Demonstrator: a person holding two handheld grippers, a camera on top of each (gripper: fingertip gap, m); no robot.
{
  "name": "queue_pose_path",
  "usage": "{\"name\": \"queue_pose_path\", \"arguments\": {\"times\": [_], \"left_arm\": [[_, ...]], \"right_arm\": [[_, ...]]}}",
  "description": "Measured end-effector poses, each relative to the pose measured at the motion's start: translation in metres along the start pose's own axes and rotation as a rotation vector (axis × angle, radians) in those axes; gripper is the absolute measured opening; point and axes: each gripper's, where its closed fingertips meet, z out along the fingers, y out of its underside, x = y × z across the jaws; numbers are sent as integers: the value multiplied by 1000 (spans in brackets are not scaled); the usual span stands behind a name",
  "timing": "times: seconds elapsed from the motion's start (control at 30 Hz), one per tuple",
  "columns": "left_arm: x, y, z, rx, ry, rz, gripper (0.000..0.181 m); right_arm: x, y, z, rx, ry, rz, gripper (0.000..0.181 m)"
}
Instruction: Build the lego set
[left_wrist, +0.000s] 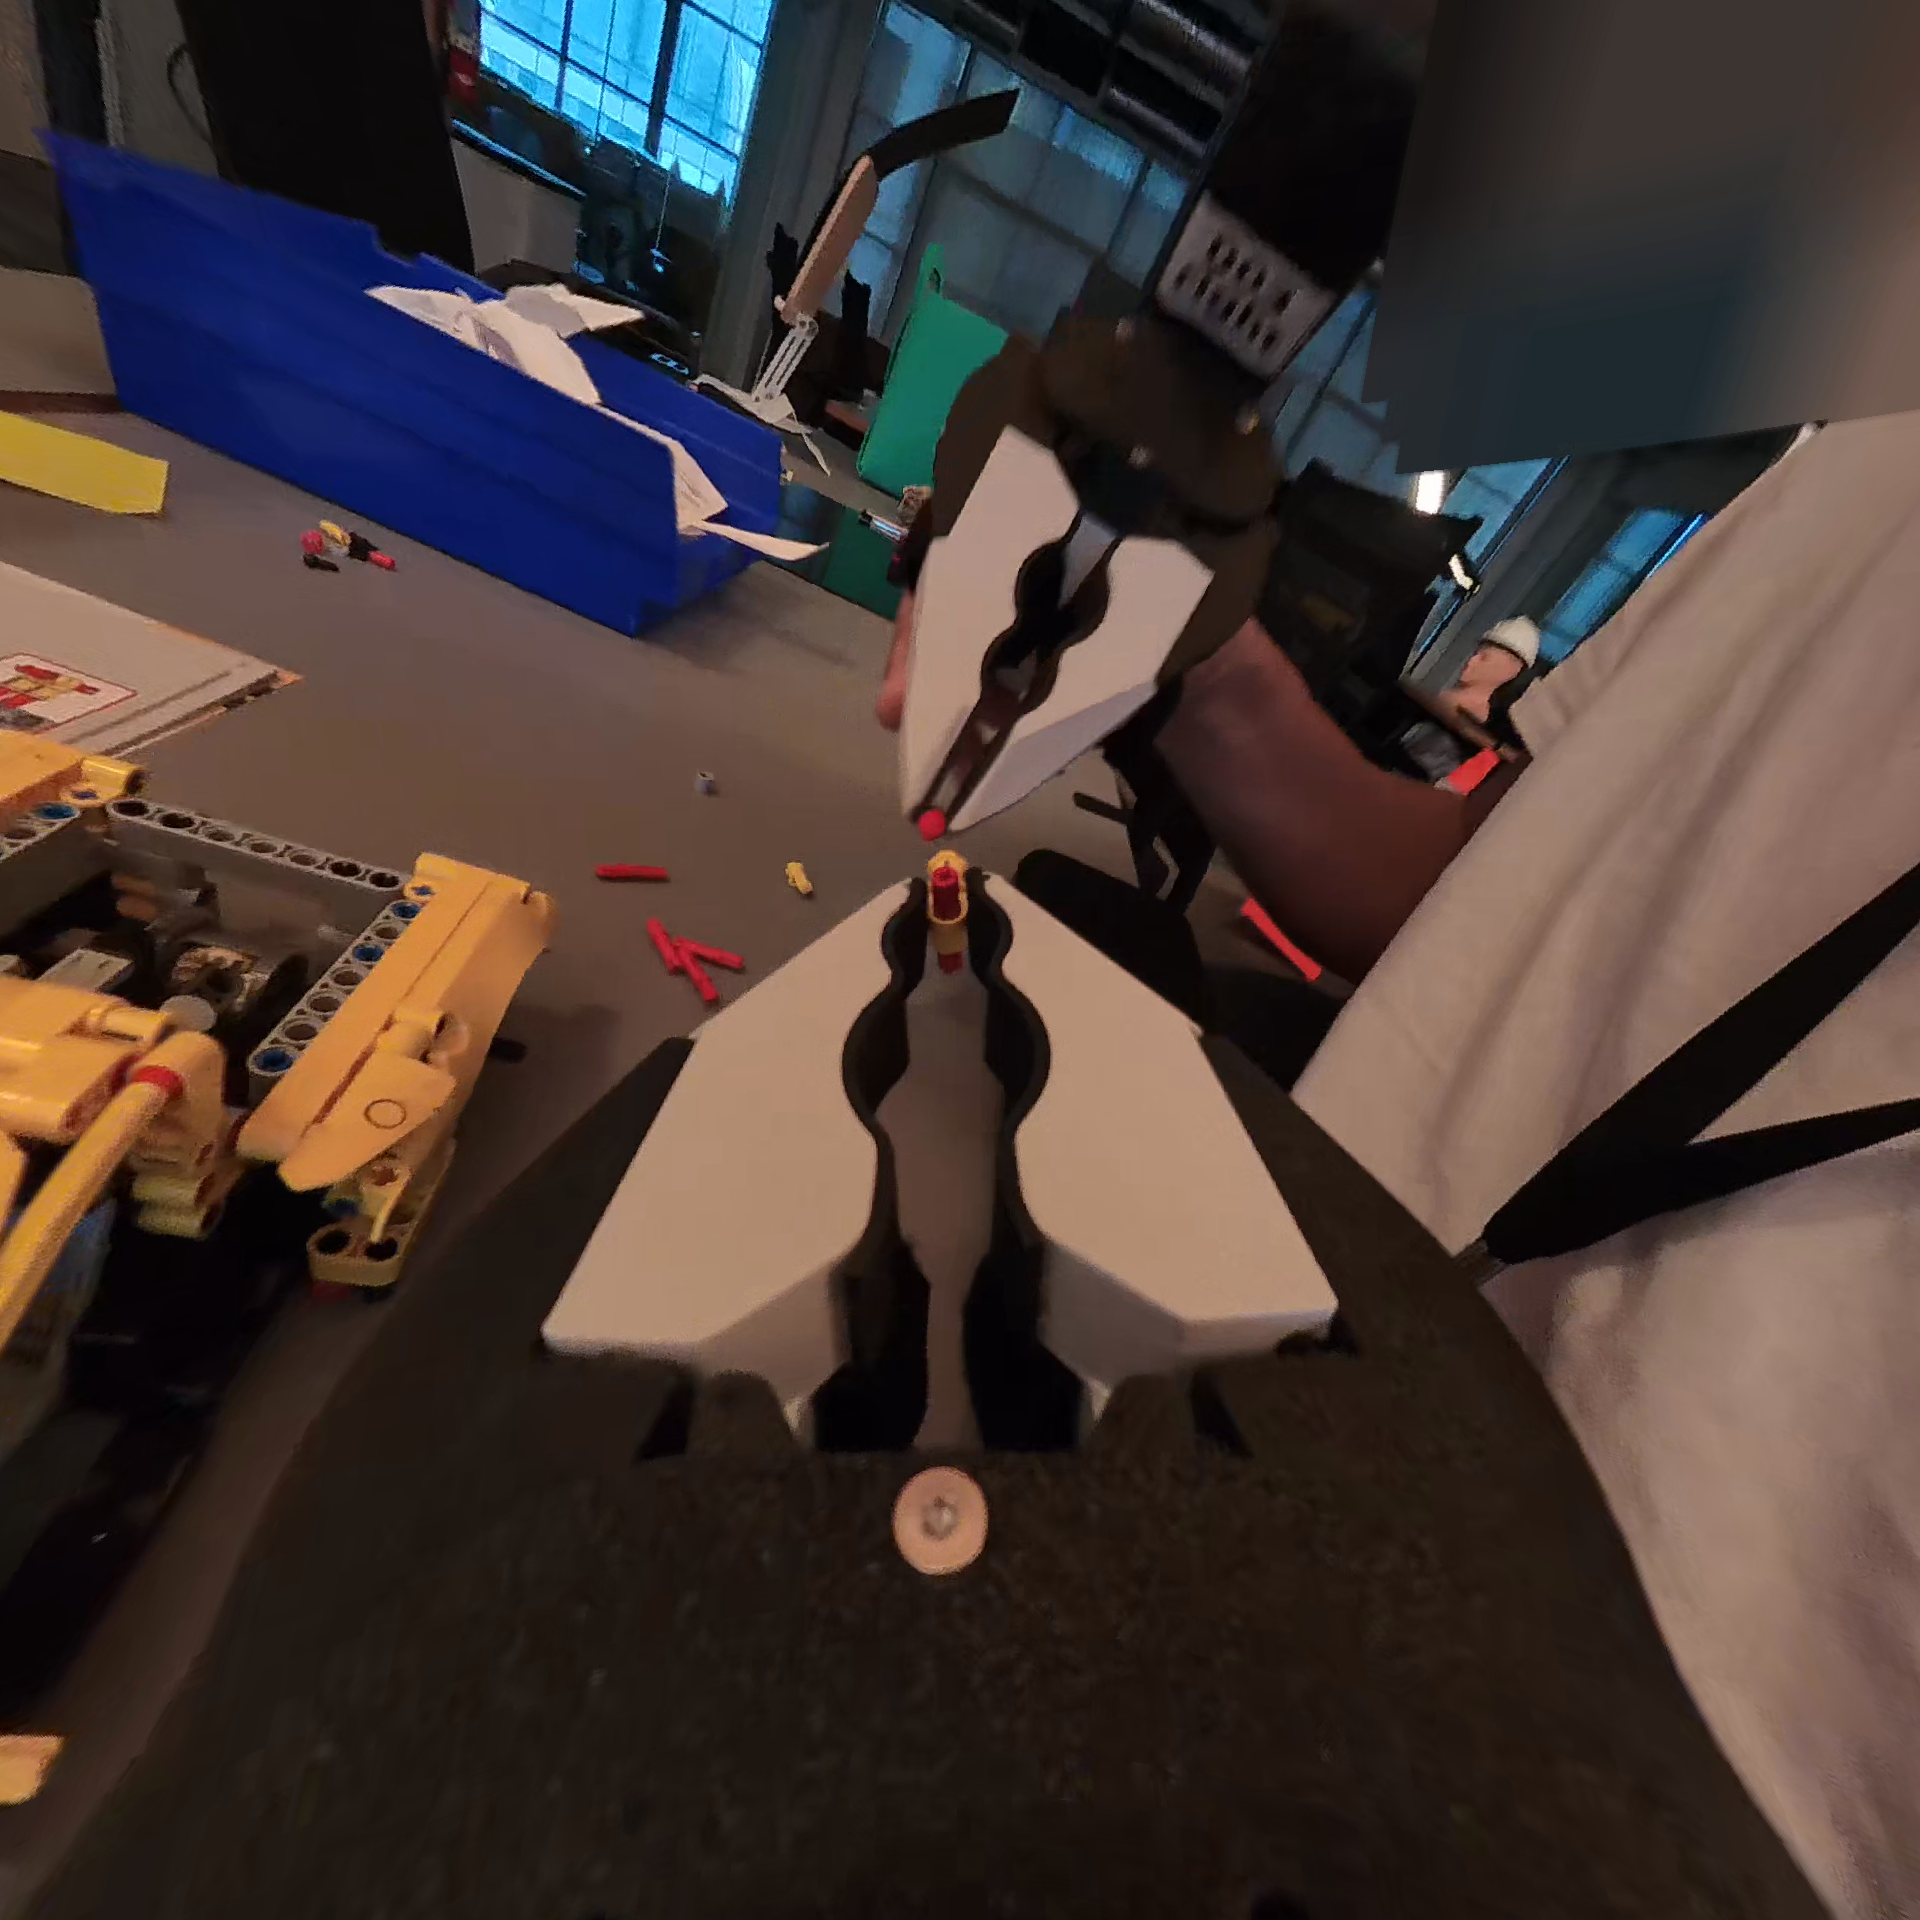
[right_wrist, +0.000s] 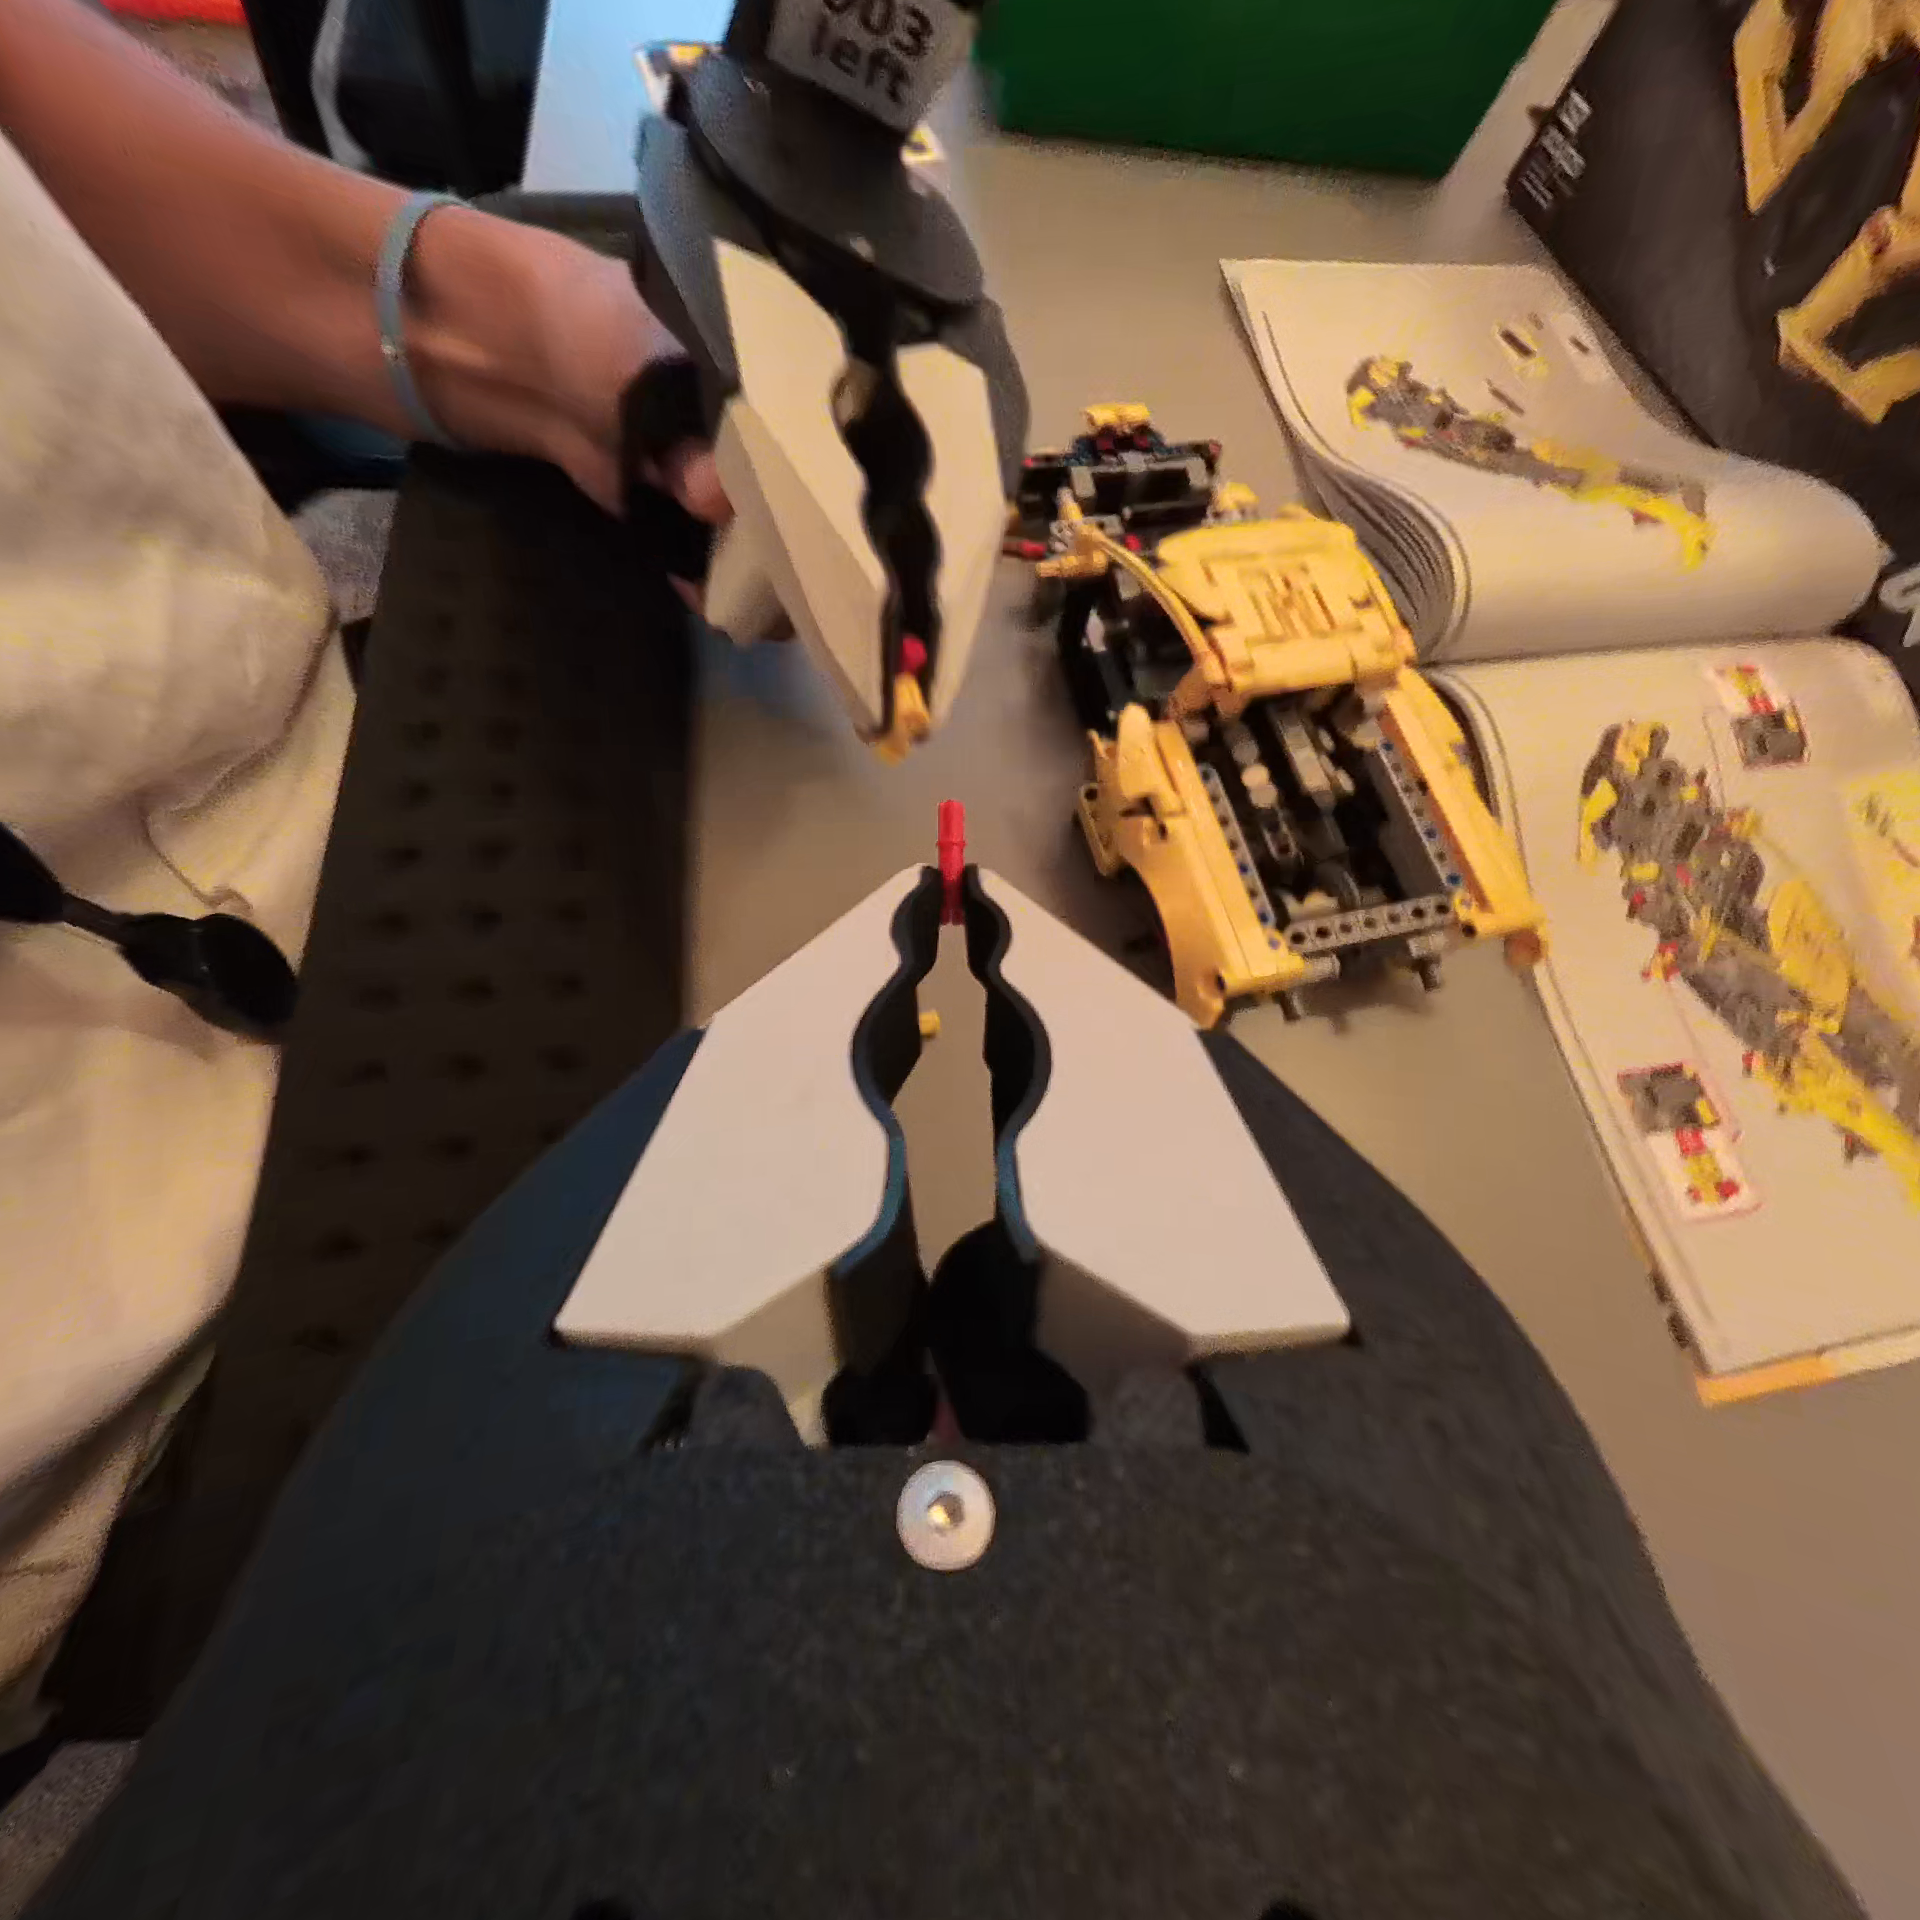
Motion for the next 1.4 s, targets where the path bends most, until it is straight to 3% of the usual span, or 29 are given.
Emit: {"name": "queue_pose_path", "arguments": {"times": [0.1, 0.47, 0.67, 1.1, 1.27, 1.4], "left_arm": [[2, 6, 4, -36, -10, 34, 7], [-1, 24, 11, -140, -59, 106, 7], [-1, 33, 14, -192, -64, 130, 7], [11, 31, 14, -172, 20, 97, 6], [17, 7, 6, -33, 87, 5, 7], [17, 1, 3, 4, 105, -21, 6]], "right_arm": [[-7, -8, 2, -61, -17, -57, 3], [-13, 13, 10, -237, -32, -156, 3], [-18, 18, 11, -244, -53, -155, 3], [-28, 4, 3, -29, -194, 53, 2], [-22, -17, 0, 218, -218, 181, 2], [-19, -25, -1, 315, -221, 237, 2]]}}
